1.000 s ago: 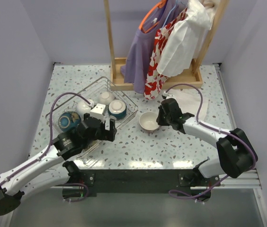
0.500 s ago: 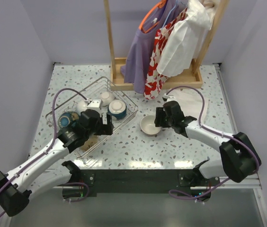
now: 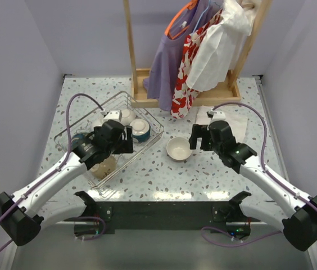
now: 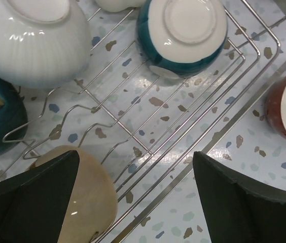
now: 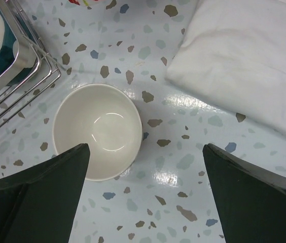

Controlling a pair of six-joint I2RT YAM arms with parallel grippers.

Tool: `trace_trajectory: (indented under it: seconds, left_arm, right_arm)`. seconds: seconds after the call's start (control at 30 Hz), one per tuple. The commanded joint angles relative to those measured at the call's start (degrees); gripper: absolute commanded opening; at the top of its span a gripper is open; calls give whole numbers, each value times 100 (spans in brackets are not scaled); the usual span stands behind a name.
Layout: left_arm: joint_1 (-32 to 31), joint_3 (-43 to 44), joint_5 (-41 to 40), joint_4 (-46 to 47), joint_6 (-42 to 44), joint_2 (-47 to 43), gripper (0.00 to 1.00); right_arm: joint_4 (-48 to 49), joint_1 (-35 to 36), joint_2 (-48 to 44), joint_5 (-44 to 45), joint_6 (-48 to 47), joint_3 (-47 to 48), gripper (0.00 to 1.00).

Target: Unload the bowls from the dish rack

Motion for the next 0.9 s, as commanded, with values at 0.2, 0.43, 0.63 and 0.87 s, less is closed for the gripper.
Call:
trace_trajectory:
  seconds: [0.2,0.43,0.63,0.87]
  left_arm:
    - [9,982,-916,-1937,-329,576,100]
    - [-280,1246,-1390,-2721,-873,1060,100]
    - [-780,1457,-1803,-3354,-1542,1684,100]
    - [-922,1563,-2023,-3363,-1954,2035,100]
  right_arm:
    - [-644,0,-304,-45,56,368,99]
    - [-653,9,-252,-317,-32,377,99]
    - [-600,0,-313,-423,-208,369,99]
    - [-583,0,-436,-590,-445,289,99]
